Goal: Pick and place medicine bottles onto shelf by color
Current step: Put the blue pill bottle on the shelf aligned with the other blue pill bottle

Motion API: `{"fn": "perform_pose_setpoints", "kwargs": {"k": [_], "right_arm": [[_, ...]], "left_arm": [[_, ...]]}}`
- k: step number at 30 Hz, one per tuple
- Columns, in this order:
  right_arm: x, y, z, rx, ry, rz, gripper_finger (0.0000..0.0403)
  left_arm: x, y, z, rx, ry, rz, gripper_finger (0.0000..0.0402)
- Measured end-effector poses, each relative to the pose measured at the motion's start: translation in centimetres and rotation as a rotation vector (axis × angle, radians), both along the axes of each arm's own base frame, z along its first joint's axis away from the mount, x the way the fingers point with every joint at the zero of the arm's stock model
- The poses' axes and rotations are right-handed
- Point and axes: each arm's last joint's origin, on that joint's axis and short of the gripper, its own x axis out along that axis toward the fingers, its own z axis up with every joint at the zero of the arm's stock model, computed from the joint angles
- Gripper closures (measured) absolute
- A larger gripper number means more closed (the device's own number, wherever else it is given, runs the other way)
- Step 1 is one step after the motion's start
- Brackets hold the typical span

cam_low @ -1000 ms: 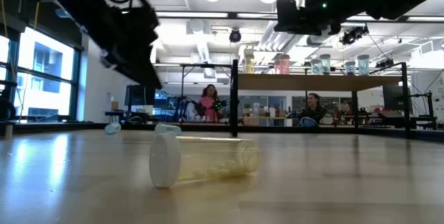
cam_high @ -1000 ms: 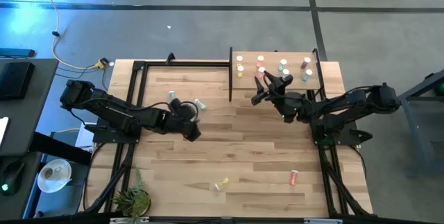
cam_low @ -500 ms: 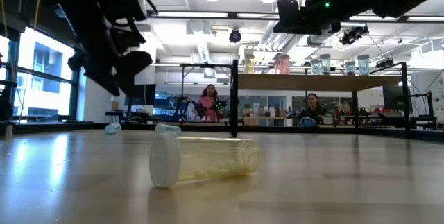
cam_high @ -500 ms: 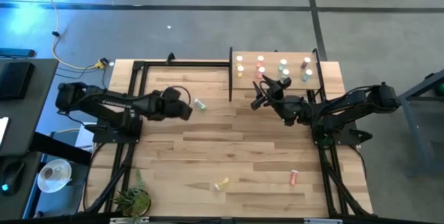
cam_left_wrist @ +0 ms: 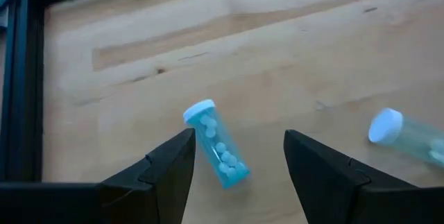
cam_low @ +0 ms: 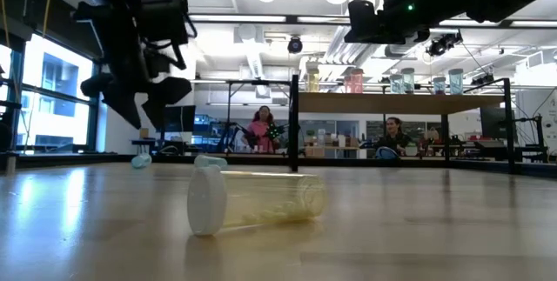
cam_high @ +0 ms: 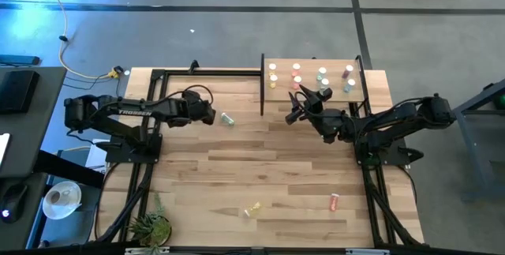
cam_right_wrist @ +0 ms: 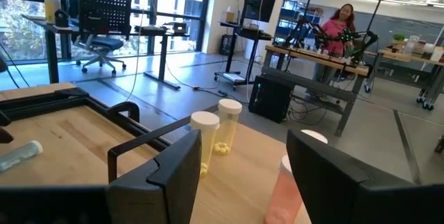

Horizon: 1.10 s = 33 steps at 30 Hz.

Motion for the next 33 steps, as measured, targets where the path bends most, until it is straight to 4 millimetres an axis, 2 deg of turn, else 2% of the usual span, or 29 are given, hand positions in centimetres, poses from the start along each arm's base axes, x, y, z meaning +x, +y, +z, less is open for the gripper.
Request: {"fn": "perform_pose_setpoints", "kwargs": {"k": [8,20,29,33], "right_arm": [[0.0,0.0,0.0,0.000,0.000,0.000,0.0198],[0.0,0.0,0.0,0.006,-0.009,0.001,0.0199],[0.0,0.0,0.1,0.001,-0.017,0.000,0.0199],[0.0,0.0,0.2,0.000,-0.020,0.000,0.0199]], "left_arm": [[-1.3,-0.5,-2.6,-0.033,-0.011,0.137,0.0193],[-0.9,-0.4,-2.8,-0.021,-0.082,0.151,0.0193],[0.4,0.2,-5.0,-0.018,-0.062,0.161,0.0193],[0.2,0.5,-6.1,-0.039,0.004,0.178,0.0193]]}}
